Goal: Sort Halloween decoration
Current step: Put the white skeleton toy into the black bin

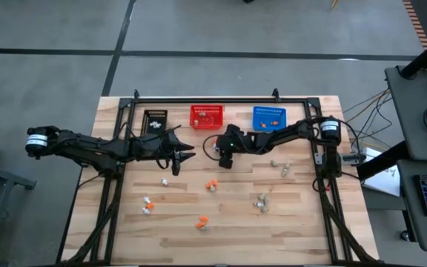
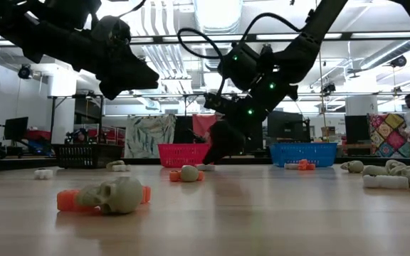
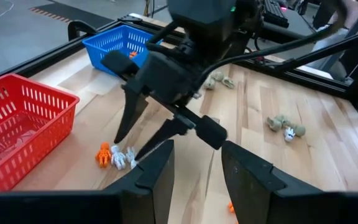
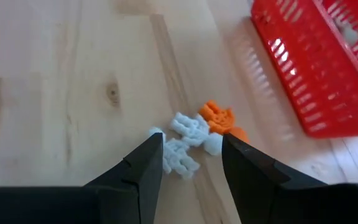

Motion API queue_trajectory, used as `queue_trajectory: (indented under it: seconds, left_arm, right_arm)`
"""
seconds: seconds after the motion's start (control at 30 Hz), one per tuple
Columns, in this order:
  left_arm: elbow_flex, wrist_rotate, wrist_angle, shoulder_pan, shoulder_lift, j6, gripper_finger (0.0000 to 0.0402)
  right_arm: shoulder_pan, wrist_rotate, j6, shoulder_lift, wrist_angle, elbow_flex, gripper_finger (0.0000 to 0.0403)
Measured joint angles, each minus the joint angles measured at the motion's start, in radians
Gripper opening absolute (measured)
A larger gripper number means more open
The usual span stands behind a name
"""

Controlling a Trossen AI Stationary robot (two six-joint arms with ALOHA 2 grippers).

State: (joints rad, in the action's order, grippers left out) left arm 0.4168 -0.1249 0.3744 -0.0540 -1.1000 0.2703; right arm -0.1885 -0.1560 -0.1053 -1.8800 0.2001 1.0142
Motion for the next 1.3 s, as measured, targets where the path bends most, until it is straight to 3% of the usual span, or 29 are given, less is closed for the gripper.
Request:
queue_trajectory:
  seconds: [0.63,1.3]
  left_arm:
    - [0.0,0.0,0.0,0.0,0.0,0.0,0.0116]
    - [0.0,0.0,0.0,0.0,0.0,0.0,0.0116]
  right_arm:
    - [-0.005,0.101,0.046,-0.043,0.004,0.001,0.0143]
    - [-0.005,0.155,0.046,-0.028,-0.001,-0.001,0.0023]
